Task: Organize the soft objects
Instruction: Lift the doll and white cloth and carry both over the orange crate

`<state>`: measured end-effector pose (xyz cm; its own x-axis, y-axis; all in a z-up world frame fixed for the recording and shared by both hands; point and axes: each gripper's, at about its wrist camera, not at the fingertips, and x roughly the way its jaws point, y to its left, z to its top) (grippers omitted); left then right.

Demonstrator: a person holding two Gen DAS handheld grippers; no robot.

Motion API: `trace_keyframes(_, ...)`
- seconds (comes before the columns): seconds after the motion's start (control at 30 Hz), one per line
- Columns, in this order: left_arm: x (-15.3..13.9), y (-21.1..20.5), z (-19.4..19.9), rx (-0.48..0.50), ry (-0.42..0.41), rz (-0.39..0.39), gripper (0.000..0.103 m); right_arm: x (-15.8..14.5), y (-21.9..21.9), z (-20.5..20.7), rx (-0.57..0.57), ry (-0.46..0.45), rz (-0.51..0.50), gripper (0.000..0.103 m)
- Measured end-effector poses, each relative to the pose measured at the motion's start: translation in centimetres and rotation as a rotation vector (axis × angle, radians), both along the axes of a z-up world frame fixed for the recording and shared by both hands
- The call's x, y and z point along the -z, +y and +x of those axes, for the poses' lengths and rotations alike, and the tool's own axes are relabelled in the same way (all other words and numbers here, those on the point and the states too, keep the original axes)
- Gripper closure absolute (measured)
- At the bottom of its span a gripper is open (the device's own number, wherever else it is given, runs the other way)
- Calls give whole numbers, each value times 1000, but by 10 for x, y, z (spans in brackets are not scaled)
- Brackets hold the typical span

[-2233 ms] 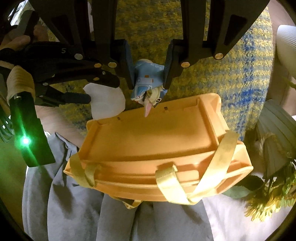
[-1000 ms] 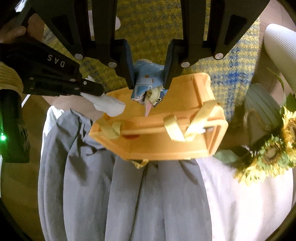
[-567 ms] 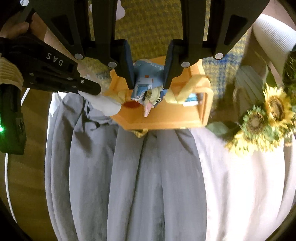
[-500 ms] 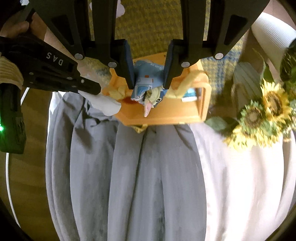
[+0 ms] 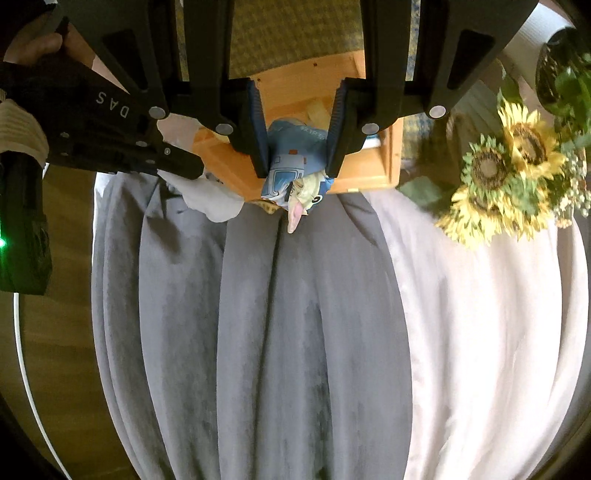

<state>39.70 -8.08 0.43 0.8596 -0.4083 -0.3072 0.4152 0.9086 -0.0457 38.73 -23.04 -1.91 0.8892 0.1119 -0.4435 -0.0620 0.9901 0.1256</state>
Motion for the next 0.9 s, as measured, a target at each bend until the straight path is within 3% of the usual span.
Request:
trace_keyframes(0.37,-5,-4,30,-23,-12,20,73,-8,-2,30,-4,-21,6,93)
trace_keyframes(0.9,11,-12,96,-28,50,60,73,12,-13,95,-17,68,22,93)
